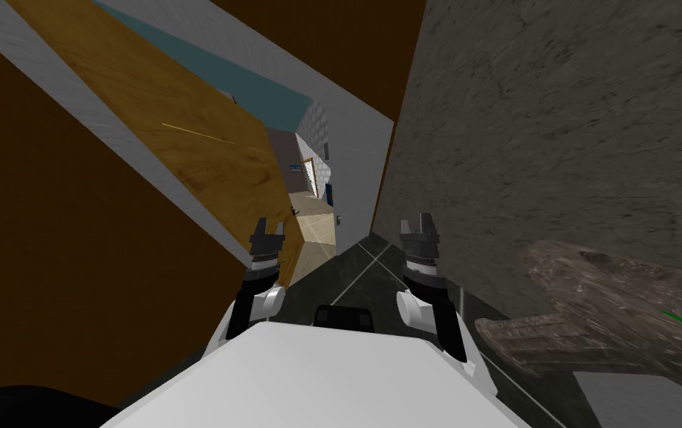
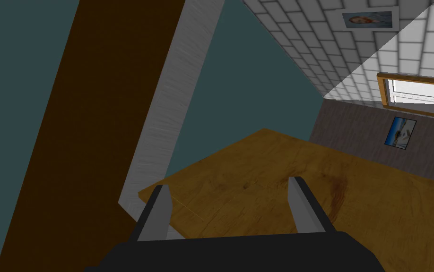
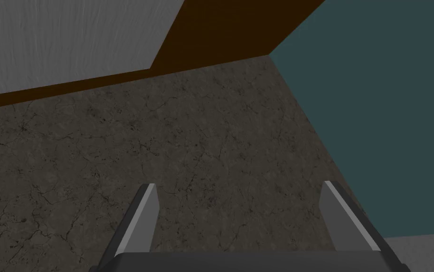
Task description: Push the door open
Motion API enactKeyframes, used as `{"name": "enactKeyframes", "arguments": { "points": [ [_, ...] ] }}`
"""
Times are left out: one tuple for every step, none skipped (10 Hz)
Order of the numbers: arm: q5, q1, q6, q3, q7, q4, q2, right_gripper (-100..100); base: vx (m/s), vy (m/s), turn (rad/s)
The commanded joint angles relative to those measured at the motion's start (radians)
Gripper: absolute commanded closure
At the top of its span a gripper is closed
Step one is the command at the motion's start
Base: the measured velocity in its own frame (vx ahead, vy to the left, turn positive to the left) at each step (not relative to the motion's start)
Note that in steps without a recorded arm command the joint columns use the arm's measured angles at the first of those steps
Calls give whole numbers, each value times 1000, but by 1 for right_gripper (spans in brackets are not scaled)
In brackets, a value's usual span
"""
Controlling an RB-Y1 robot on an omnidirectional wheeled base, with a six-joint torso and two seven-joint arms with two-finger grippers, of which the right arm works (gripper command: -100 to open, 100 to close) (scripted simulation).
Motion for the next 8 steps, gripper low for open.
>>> {"name": "enactKeyframes", "arguments": {
  "points": [
    [0,-11,-6,3,-1,32,-7,-100,48,10,55],
    [-1,-16,-10,5,-1,49,-10,-100,94,-14,57],
    [-1,-27,-17,9,-1,82,-16,-100,126,-28,79],
    [-1,-34,-21,11,-2,105,-19,-100,125,-30,81],
    [-2,-42,-26,14,-2,129,-23,-100,103,-25,49],
    [-2,-50,-31,16,-3,153,-27,-100,94,-22,66],
    [-2,-59,-36,19,-3,181,-30,-100,94,-16,58],
    [-3,-69,-42,23,-4,211,-34,-100,93,-6,66]
  ]
}}
